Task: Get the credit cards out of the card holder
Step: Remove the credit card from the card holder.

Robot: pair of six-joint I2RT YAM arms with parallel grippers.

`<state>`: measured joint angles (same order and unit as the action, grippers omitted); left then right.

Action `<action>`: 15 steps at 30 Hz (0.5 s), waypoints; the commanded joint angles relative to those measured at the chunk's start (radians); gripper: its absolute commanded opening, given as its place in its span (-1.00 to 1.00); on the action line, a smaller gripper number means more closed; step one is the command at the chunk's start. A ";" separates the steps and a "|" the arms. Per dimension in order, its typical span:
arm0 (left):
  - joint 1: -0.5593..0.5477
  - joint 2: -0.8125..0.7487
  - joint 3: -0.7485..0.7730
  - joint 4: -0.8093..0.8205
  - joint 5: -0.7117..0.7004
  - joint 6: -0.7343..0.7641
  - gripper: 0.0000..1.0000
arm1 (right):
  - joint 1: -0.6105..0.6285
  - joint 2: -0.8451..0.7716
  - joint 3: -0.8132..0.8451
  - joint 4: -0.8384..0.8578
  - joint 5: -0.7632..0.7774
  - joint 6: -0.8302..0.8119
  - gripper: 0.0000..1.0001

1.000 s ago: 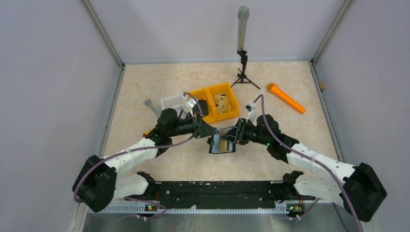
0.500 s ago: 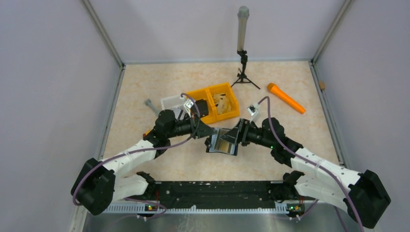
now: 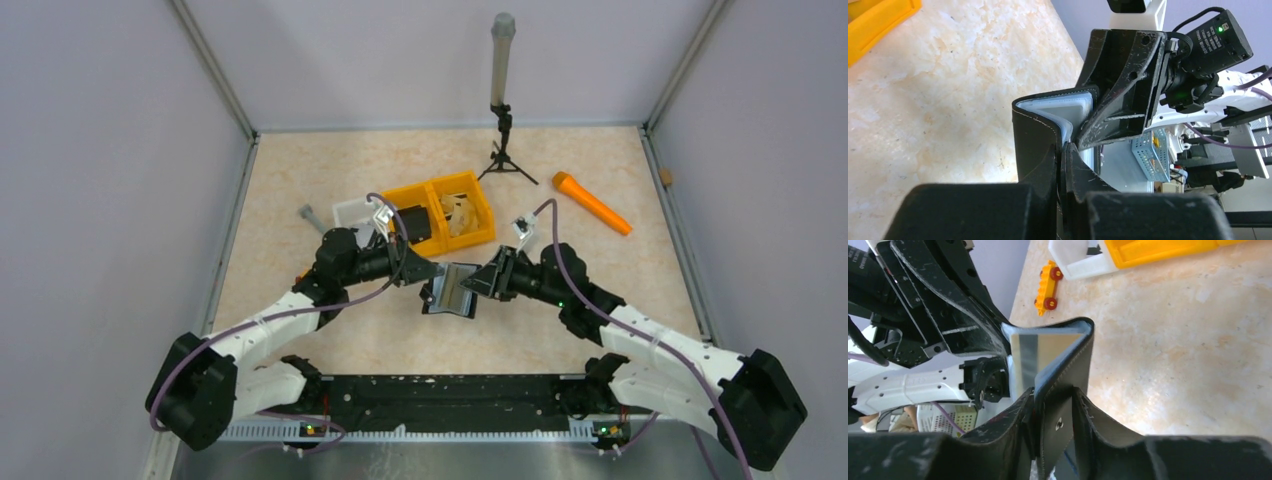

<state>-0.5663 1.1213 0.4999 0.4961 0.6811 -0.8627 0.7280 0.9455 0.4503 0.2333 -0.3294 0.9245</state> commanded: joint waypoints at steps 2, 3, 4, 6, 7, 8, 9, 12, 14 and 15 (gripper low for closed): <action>0.048 -0.044 -0.024 0.016 0.013 -0.006 -1.00 | -0.007 -0.067 0.020 -0.028 0.062 -0.023 -0.81; 0.051 -0.047 -0.029 0.016 0.016 -0.006 -1.00 | -0.007 -0.073 0.020 -0.039 0.065 -0.027 -0.91; 0.053 -0.047 -0.034 0.017 0.018 -0.008 -1.00 | -0.007 -0.077 0.025 -0.049 0.066 -0.029 -0.98; 0.057 -0.047 -0.041 0.031 0.024 -0.015 -0.95 | -0.008 -0.076 0.033 -0.067 0.062 -0.033 -1.00; 0.061 -0.047 -0.044 0.036 0.026 -0.019 -0.74 | -0.008 -0.076 0.034 -0.065 0.058 -0.031 -1.00; 0.066 -0.047 -0.046 0.040 0.029 -0.021 -0.45 | -0.009 -0.075 0.035 -0.061 0.052 -0.028 -1.00; 0.070 -0.049 -0.049 0.043 0.033 -0.023 -0.18 | -0.009 -0.074 0.035 -0.060 0.048 -0.026 -1.00; 0.081 -0.061 -0.060 0.055 0.051 -0.031 0.25 | -0.009 -0.070 0.046 -0.071 0.042 -0.025 -1.00; 0.088 -0.068 -0.067 0.067 0.065 -0.041 0.43 | -0.009 -0.070 0.051 -0.074 0.035 -0.024 -1.00; 0.091 -0.071 -0.072 0.077 0.070 -0.043 0.45 | -0.009 -0.071 0.052 -0.074 0.031 -0.022 -1.00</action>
<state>-0.4885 1.0866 0.4465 0.5014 0.7116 -0.8944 0.7197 0.8940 0.4507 0.1246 -0.2764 0.9077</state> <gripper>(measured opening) 0.699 0.051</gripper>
